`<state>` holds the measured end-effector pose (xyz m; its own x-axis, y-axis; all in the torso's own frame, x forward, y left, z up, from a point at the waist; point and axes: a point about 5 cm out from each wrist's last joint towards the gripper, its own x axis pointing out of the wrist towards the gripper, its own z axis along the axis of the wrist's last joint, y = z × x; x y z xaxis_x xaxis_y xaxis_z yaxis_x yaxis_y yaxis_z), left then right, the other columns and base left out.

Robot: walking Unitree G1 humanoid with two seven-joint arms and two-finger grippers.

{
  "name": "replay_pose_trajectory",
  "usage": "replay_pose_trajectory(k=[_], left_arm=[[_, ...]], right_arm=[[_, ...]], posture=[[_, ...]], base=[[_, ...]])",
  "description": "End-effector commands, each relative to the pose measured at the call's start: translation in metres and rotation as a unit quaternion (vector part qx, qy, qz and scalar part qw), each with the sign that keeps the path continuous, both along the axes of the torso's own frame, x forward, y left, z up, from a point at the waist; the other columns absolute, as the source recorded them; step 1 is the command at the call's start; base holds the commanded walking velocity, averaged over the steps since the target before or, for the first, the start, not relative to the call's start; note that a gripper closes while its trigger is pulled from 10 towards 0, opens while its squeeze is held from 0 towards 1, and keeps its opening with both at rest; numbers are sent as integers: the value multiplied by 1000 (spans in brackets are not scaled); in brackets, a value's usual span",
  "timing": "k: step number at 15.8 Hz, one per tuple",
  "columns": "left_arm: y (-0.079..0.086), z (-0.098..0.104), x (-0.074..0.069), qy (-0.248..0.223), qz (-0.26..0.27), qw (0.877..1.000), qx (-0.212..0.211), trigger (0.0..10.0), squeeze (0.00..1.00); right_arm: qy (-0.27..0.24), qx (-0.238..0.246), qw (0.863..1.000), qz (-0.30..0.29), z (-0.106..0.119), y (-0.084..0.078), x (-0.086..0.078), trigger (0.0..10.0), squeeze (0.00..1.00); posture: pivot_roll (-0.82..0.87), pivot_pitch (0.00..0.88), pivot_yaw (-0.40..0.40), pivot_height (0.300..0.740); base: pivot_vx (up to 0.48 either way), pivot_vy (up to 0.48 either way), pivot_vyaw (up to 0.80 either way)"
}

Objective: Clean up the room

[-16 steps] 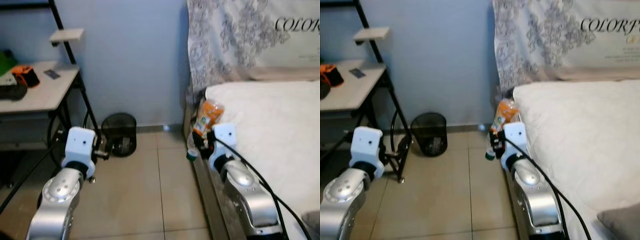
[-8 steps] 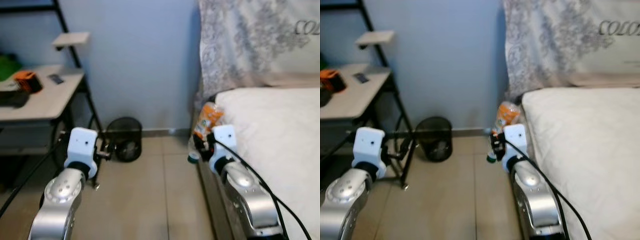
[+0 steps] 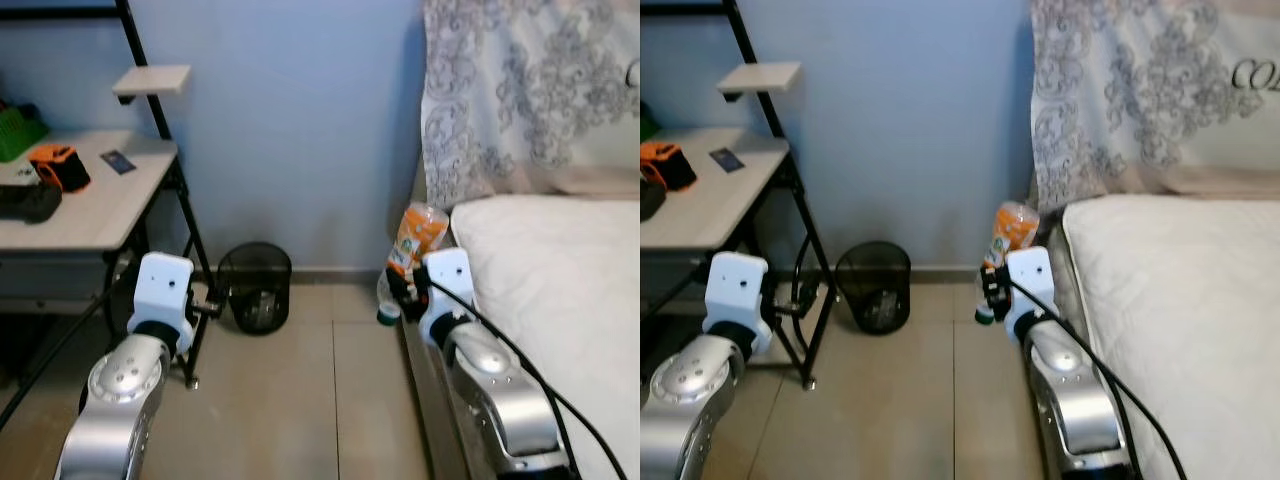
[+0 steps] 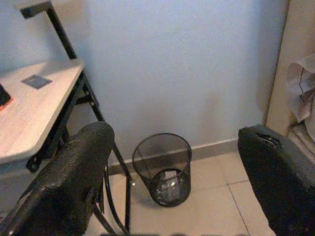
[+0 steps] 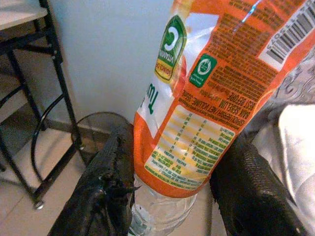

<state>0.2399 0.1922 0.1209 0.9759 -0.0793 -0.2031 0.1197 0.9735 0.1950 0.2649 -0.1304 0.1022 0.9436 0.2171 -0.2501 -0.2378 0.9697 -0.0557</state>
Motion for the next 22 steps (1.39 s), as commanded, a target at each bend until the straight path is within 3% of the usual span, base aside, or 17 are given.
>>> replay_pose_trajectory(k=[1,4,8,18,22], left_arm=[[-6,2,2,-4,-12,1000,0,10000,0],[-7,2,2,-6,-18,1000,-1,10000,0],[-8,1,2,-6,-20,1000,-1,10000,0],[-8,0,1,-4,-26,1000,2,10000,0],[-8,0,1,-4,-26,1000,3,10000,0]], right_arm=[[-5,-2,1000,-14,2,-7,1,10000,0],[-5,-7,1000,-6,1,-6,2,10000,0],[-1,-15,1000,-5,-1,-6,2,10000,0],[12,-3,1000,-27,-5,-10,0,10000,0],[16,-6,999,-41,-6,-15,1,10000,0]], posture=[[-61,0,41,740],[-60,0,43,740],[-60,0,41,740],[-59,0,40,740],[-58,0,40,740]], base=[[330,0,438],[331,0,0],[331,0,678],[331,0,0],[339,0,-584]])
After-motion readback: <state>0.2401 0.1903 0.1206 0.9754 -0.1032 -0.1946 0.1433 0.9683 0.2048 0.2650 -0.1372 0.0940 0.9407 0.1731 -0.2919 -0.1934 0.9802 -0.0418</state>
